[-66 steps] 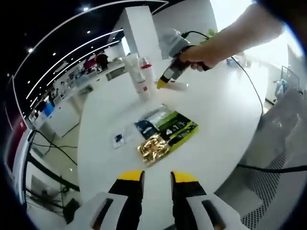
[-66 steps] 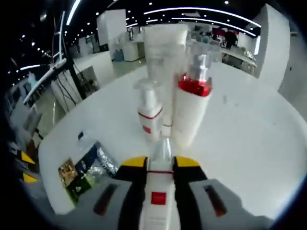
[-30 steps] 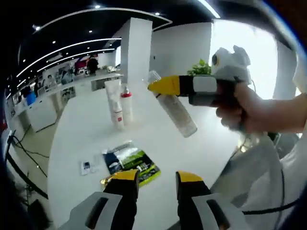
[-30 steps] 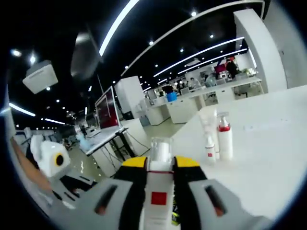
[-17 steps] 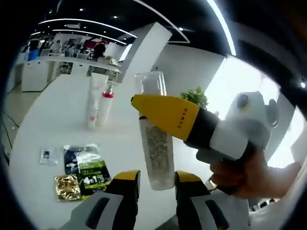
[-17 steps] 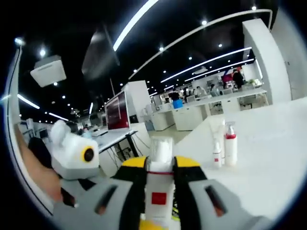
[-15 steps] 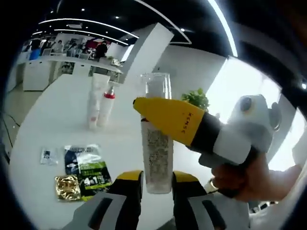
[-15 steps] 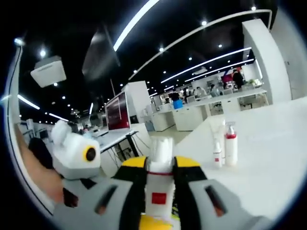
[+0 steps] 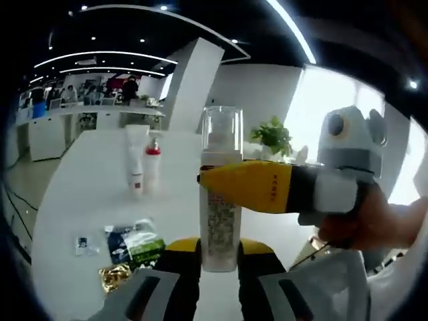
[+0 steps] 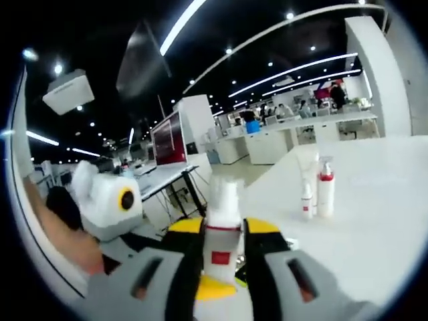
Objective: Arrange the skincare products in the storage area until every visible bottle or jar stands upright without overlapping.
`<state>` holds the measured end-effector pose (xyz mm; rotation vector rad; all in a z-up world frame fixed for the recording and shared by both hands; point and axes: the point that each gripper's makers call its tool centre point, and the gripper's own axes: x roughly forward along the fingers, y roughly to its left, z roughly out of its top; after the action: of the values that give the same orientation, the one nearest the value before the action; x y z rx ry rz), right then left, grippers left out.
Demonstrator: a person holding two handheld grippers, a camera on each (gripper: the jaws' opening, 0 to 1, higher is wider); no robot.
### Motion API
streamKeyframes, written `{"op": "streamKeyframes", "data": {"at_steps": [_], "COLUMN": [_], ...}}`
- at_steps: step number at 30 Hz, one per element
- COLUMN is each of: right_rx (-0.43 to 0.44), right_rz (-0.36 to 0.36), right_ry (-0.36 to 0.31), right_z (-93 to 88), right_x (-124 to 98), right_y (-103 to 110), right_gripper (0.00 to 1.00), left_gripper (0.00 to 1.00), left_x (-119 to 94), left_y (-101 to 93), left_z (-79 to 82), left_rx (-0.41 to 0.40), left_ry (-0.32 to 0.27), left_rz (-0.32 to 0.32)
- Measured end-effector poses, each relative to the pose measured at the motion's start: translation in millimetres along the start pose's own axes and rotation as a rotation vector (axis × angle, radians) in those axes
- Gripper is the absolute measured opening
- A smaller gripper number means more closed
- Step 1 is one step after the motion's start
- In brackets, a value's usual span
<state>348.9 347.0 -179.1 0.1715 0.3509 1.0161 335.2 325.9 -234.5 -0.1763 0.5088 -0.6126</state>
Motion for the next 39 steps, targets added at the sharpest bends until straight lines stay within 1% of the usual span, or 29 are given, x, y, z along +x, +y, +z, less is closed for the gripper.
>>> {"op": "streamKeyframes", "data": {"at_steps": [2, 4, 7, 9, 11, 15, 17, 18, 20, 22, 23, 24, 26, 27, 29, 30, 31, 32, 33, 34, 35, 36, 37, 38, 39], "right_rx": [-0.008, -0.005, -0.014, -0.026, -0.031, -0.023, -0.041, -0.045, -0.032, -0.044, -0.046, -0.05, -0.057, -0.057, -0.077, -0.08, -0.081, -0.084, -0.106, -0.109, -0.111, -0.115, -0.13, -0.136, -0.139], "right_rz": [-0.009, -0.014, -0.013, -0.02, -0.023, -0.014, -0.023, -0.026, -0.034, -0.049, -0.06, -0.063, -0.086, -0.096, -0.13, -0.134, -0.154, -0.175, -0.215, -0.229, -0.252, -0.27, -0.288, -0.311, -0.344], "right_ry": [0.005, 0.017, 0.02, 0.023, 0.021, 0.028, 0.017, 0.012, -0.008, -0.006, -0.011, -0.011, -0.013, -0.01, -0.004, -0.004, -0.007, -0.014, -0.033, -0.034, -0.036, -0.042, -0.043, -0.043, -0.035], "right_z": [-0.9, -2.1, -1.1, -1.0, -0.5, -1.0, 1.8, 3.3, 10.4, 14.7, 17.8, 18.7, 22.2, 23.5, 25.4, 25.9, 28.9, 30.8, 36.5, 37.9, 39.2, 41.0, 42.0, 41.2, 38.5], "right_x": [0, 0, 0, -2, -3, -2, -1, -1, 0, 3, 5, 6, 10, 13, 18, 19, 24, 24, 28, 30, 31, 33, 37, 41, 45], "right_y": [0, -1, 0, -1, -2, -1, -4, -5, -12, -22, -29, -32, -44, -51, -65, -67, -78, -83, -96, -102, -109, -116, -124, -132, -143], "right_gripper": [0.21, 0.21, 0.2, 0.2, 0.2, 0.2, 0.2, 0.2, 0.2, 0.2, 0.2, 0.2, 0.2, 0.2, 0.2, 0.2, 0.2, 0.2, 0.2, 0.2, 0.2, 0.2, 0.2, 0.2, 0.2], "left_gripper": [0.2, 0.21, 0.21, 0.22, 0.22, 0.22, 0.23, 0.24, 0.3, 0.31, 0.31, 0.32, 0.33, 0.33, 0.34, 0.34, 0.34, 0.34, 0.34, 0.34, 0.34, 0.34, 0.34, 0.33, 0.33], "left_x": [0, 0, 1, 2, 3, 1, -1, -2, -7, -19, -28, -34, -49, -59, -78, -86, -94, -97, -105, -108, -110, -110, -109, -109, -109], "left_y": [0.3, 0.3, -0.7, -1.7, -0.5, 0.9, 2.0, 3.0, 5.7, 16.2, 24.5, 31.3, 45.9, 58.5, 82.3, 90.7, 99.1, 102.6, 113.0, 118.4, 121.1, 122.2, 121.8, 121.0, 120.7], "left_z": [-1.2, -1.8, -1.5, -1.3, -0.4, -1.3, -6.4, -9.9, -11.5, -13.5, -14.4, -13.9, -10.9, -12.1, -13.5, -14.3, -15.0, -16.5, -30.4, -39.7, -48.1, -55.7, -62.4, -70.1, -72.1], "left_rx": [0.031, 0.025, 0.02, 0.009, 0.043, 0.065, 0.07, 0.077, 0.099, 0.154, 0.191, 0.211, 0.24, 0.255, 0.323, 0.351, 0.379, 0.384, 0.389, 0.365, 0.354, 0.353, 0.337, 0.34, 0.337], "left_ry": [0.006, 0.004, -0.017, -0.023, -0.025, -0.014, 0.018, 0.039, 0.038, 0.05, 0.065, 0.069, 0.072, 0.095, 0.13, 0.141, 0.152, 0.157, 0.21, 0.241, 0.263, 0.282, 0.271, 0.276, 0.276], "left_rz": [0.007, 0.007, 0.015, 0.008, 0.014, 0.018, 0.018, 0.02, 0.024, 0.06, 0.087, 0.112, 0.158, 0.204, 0.298, 0.334, 0.369, 0.384, 0.409, 0.43, 0.437, 0.43, 0.435, 0.439, 0.441]}}
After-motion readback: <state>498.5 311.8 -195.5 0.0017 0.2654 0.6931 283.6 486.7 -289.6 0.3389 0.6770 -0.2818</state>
